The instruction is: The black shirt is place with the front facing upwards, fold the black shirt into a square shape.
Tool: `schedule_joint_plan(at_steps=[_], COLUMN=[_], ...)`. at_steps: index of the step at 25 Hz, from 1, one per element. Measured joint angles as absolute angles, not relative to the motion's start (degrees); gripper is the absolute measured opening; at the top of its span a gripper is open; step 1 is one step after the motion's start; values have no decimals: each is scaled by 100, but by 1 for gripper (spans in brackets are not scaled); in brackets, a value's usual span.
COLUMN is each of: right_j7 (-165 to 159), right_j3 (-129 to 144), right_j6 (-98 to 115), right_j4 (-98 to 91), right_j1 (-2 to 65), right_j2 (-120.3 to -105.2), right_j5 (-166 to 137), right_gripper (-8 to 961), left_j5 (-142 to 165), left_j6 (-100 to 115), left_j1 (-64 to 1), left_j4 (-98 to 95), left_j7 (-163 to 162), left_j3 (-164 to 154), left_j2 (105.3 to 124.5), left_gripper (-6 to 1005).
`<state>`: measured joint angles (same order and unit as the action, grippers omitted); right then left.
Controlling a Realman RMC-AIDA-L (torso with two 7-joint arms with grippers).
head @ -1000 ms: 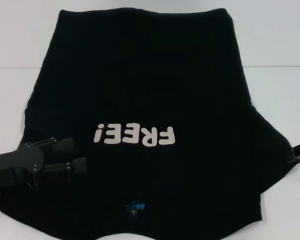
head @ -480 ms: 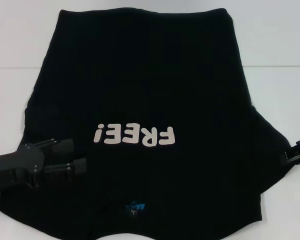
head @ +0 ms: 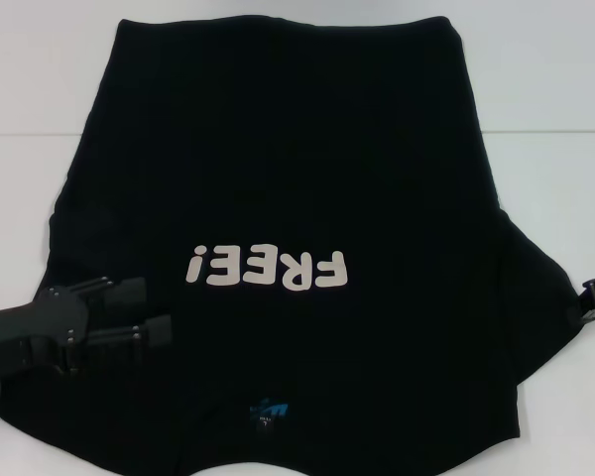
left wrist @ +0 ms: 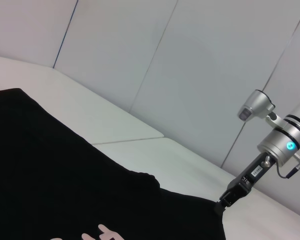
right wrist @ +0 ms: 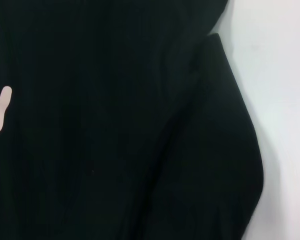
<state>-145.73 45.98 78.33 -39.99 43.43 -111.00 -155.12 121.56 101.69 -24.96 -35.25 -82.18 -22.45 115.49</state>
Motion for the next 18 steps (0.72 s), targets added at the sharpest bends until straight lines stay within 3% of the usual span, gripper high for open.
schedule_joint_plan(at_steps=[5,18], right_j7=[-14573,-14252], right_j3=[4575,4114], right_j6=[7858,7909], right_j4=[-4049,-4598], right_j1=[4358,4330], right_j2=[-11088,-11076], right_j5=[-15512,-14881], right_gripper=[50,25], left_j5=[12155,12159], left_j6=[10174,10179], left_j1=[-2496,-2511], left_j4=[-3524,-3524], left_j7=[-8218,-8336], left_j3=[-2250,-2250], left_j2=[11549,11522], left_gripper=[887,887])
